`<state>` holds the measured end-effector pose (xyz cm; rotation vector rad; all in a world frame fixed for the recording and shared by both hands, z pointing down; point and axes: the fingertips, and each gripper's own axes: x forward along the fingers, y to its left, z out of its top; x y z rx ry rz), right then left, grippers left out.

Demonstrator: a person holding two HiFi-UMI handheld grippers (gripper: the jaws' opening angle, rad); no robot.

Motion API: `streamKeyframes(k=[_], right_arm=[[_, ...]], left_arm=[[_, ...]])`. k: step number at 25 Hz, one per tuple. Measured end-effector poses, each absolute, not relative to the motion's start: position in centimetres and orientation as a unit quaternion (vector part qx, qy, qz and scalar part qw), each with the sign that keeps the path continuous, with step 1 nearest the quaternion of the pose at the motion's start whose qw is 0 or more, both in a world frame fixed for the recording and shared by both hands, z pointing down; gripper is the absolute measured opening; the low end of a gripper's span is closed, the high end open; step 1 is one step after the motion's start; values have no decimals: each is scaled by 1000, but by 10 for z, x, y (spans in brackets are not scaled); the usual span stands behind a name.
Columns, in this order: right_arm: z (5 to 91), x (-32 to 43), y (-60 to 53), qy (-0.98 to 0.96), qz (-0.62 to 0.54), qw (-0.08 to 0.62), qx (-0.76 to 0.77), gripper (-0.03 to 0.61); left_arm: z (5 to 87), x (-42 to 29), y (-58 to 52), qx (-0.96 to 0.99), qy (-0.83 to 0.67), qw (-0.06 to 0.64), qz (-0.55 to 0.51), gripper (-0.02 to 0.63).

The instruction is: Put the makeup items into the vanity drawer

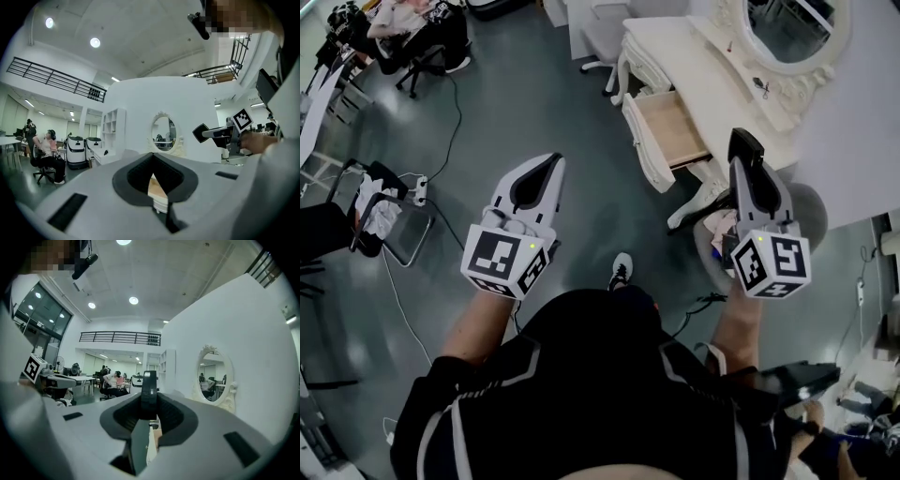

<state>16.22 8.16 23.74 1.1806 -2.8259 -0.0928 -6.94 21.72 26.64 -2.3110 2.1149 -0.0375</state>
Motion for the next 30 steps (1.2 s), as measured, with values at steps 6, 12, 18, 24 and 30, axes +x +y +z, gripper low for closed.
streamKeyframes(k=[6,12,18,24,30], right_arm=[[237,154,-7,-927,-30,41,372,100],[247,156,-69,-931,-21,46,362,100],[262,148,-110,-931,-3,53,361,100],[269,130,-145,-918,-2,61,391,100],[273,99,-174,-896,5,70,437,100]], left_arm=[[268,-76,122,-731,683,2,-17,3],[272,-71,43,-736,676,1,-20,3],[276,-75,-9,-744,668,-4,-30,3],[288,-94,-64,-772,635,-13,-22,3],[288,-123,-125,-817,576,-11,-15,3]])
